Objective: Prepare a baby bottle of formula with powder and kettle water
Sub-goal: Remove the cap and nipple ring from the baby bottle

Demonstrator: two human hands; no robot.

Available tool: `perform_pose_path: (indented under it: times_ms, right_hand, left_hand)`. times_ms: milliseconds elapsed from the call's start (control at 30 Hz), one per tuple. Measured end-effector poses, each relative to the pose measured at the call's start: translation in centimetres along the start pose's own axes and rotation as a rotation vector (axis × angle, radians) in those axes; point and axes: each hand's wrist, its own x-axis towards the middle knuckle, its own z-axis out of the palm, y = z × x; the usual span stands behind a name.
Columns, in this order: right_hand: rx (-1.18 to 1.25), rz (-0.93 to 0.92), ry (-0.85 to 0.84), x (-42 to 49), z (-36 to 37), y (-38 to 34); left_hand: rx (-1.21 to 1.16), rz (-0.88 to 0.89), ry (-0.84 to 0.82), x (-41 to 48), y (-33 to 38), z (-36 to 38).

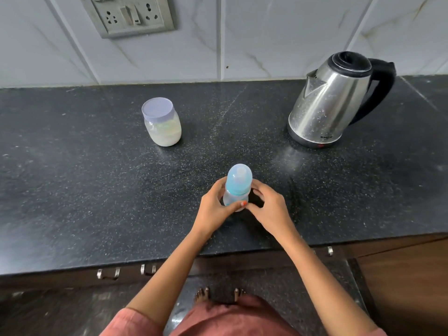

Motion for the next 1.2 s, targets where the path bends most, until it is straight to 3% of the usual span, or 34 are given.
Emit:
perform_pose_path:
  times_ms: [200, 400, 533, 900, 1100, 1200]
  right_hand:
    - [-0.050, -0.024, -0.096, 0.4, -2.3, -4.7]
    - [-0.647, -0.002, -0.083, 1.7, -1.4, -7.8]
    - [-0.854, -0.091, -0.110, 2.6, -1.2, -8.9]
    - [-0.791, -0.163, -0.384, 3.9, -1.9, -10.3]
    - [-0.807, -0.323, -0.706, 5.0, -3.3, -10.8]
    - [-0.824, -0.250, -0.699, 4.9, -3.6, -10.7]
  left_hand:
    - [0.002, 0.000, -0.027, 0.3, -0.2, 0.2]
    - [0.136, 0.037, 0.024, 0.3, 0.1, 0.7]
    - [0.161, 0.024, 0.022, 0.6, 0.1, 0.7]
    - [0.149, 0.013, -0.007, 1.0, -0.2, 0.1]
    - [0.177, 0.004, -0.024, 1.2, -0.3, 0.0]
    - [0.182, 0.010, -0.030, 1.2, -0.2, 0.0]
